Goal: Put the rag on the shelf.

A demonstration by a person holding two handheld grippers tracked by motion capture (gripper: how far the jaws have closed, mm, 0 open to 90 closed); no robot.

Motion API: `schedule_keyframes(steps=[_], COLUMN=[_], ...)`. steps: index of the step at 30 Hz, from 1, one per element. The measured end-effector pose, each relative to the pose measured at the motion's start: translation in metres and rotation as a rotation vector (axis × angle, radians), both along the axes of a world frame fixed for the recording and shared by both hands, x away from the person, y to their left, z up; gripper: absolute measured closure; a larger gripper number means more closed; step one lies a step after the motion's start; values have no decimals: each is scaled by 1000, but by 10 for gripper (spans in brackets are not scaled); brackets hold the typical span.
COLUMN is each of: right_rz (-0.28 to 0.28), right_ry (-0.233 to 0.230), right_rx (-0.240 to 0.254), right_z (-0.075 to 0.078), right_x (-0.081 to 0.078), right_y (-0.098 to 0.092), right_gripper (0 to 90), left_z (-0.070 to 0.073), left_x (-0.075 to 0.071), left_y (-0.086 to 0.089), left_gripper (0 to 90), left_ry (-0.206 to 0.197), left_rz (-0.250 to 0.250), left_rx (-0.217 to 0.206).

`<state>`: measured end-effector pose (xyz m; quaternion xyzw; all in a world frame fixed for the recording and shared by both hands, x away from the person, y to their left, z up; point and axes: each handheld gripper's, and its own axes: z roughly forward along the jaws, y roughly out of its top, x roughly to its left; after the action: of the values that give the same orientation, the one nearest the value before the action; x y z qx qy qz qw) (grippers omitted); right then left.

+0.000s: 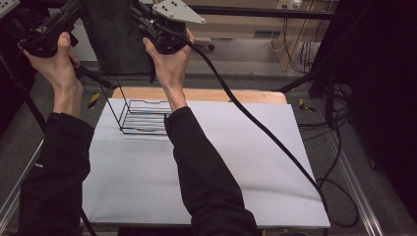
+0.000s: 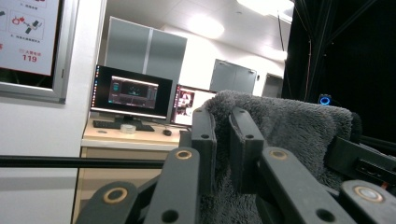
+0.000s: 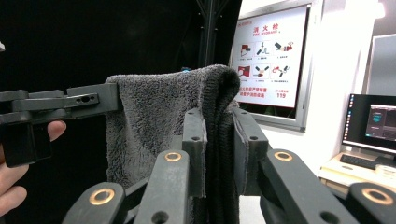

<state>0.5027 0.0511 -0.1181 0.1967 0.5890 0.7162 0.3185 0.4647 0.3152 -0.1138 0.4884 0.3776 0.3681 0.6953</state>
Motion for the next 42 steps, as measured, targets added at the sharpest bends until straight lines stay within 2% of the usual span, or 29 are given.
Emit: schedule_keyframes(steps=[6, 10, 14, 18, 22, 24, 28, 32, 38, 42], right_rz=[7, 3, 0, 7, 9, 9, 5, 5, 6, 5], right_ry=[10, 10, 7, 42, 54, 66, 77, 85, 101, 122], right_rx=[4, -1, -13, -14, -24, -29, -43, -67, -100, -101], right_z=[0, -1, -4, -14, -25, -30, -39, -45, -56, -61], right_x=[14, 22, 26, 32, 34, 35, 37, 38, 38, 37], right_y=[-1, -2, -2, 0, -2, -3, -4, -3, 1, 0], right_gripper=[777, 777, 777, 777, 778, 778, 778, 777, 778, 777], left_z=[1, -1, -5, -11, -21, -26, -36, -45, -57, -62], left_x=[13, 22, 28, 32, 34, 37, 40, 42, 42, 39], left_y=[-4, -4, -3, -3, 0, 0, 1, 4, 9, 11], left_gripper=[812, 812, 812, 812, 812, 812, 812, 812, 812, 812], left_ry=[-7, -7, 10, 34, 42, 60, 67, 92, 124, 129], left_rz=[18, 9, 8, 11, 0, -5, -12, -16, -20, -29], left_rx=[37, 35, 31, 66, 54, 59, 69, 71, 81, 89])
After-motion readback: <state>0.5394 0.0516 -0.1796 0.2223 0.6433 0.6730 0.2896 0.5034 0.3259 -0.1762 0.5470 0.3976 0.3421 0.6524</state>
